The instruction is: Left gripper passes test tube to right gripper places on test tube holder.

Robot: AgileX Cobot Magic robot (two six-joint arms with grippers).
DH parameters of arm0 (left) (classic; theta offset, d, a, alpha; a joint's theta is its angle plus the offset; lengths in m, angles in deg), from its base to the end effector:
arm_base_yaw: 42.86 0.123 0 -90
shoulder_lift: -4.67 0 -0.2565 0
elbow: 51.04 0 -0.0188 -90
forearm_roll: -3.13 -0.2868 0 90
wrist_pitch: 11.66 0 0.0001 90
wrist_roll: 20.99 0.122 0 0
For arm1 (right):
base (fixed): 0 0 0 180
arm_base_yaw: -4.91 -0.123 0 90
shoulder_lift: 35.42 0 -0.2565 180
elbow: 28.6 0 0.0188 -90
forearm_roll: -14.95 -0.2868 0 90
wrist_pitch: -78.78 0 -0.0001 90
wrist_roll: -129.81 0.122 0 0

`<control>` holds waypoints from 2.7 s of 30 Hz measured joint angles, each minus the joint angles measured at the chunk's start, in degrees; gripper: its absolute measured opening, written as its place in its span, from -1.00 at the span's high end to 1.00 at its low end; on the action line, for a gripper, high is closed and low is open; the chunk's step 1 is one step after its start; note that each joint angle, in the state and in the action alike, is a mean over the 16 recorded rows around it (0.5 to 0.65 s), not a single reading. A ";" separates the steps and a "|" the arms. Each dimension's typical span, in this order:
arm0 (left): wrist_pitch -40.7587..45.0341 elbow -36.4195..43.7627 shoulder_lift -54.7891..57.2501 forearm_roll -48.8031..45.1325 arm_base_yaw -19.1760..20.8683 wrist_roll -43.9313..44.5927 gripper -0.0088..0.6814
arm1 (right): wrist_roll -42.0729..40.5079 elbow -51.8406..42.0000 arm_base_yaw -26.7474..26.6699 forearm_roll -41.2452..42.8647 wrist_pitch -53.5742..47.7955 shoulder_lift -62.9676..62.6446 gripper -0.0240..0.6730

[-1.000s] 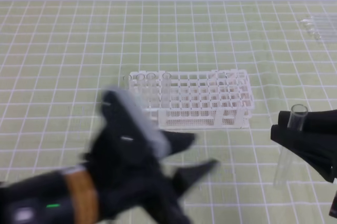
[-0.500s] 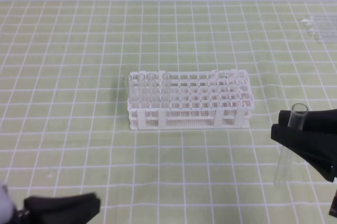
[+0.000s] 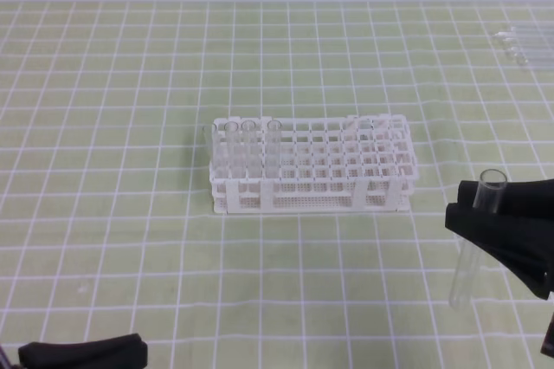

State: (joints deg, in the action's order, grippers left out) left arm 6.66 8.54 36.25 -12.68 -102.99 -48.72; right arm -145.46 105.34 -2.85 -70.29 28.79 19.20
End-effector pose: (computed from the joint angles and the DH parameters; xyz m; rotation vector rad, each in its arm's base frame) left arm 0.1005 -0.1540 0.2310 0.7390 1.8323 -0.7705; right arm 0.1978 0.1210 0.2753 -0.8891 1.5805 0.7389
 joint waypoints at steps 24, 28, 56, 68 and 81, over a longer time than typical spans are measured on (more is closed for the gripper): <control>-0.07 0.00 0.06 -0.01 0.00 0.02 0.98 | 0.12 0.31 -0.06 -1.94 2.55 0.00 0.65; 0.03 0.01 -0.01 0.02 0.00 0.02 0.98 | 2.38 1.96 -1.08 1.39 7.04 0.02 0.65; 0.03 0.01 -0.04 0.02 0.00 0.02 0.98 | 100.93 11.91 -28.64 96.40 90.52 34.33 0.65; 2.27 0.00 0.06 -0.01 0.00 0.44 0.98 | 96.59 12.83 -30.48 87.29 100.73 46.20 0.65; 7.82 0.02 -0.13 0.08 0.00 0.54 0.98 | 89.64 16.86 -33.81 81.51 99.69 51.61 0.65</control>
State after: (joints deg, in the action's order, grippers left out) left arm 14.48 8.56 36.12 -12.60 -102.99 -48.18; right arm -55.82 122.20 -36.66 11.22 128.48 70.81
